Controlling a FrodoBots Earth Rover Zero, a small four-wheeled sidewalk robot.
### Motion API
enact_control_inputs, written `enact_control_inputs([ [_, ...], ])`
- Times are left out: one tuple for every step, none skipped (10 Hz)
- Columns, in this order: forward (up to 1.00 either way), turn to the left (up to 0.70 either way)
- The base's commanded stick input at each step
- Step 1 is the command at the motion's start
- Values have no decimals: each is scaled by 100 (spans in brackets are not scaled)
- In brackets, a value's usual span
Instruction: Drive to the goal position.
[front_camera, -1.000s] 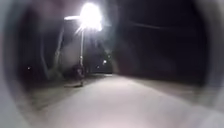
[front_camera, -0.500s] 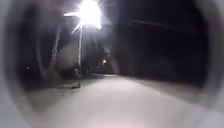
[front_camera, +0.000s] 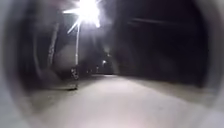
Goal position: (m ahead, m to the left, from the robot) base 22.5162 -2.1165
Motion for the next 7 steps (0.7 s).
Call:
enact_control_inputs([
  [70,0],
  [70,0],
  [70,0],
  [70,0],
  [70,0],
  [70,0],
  [70,0],
])
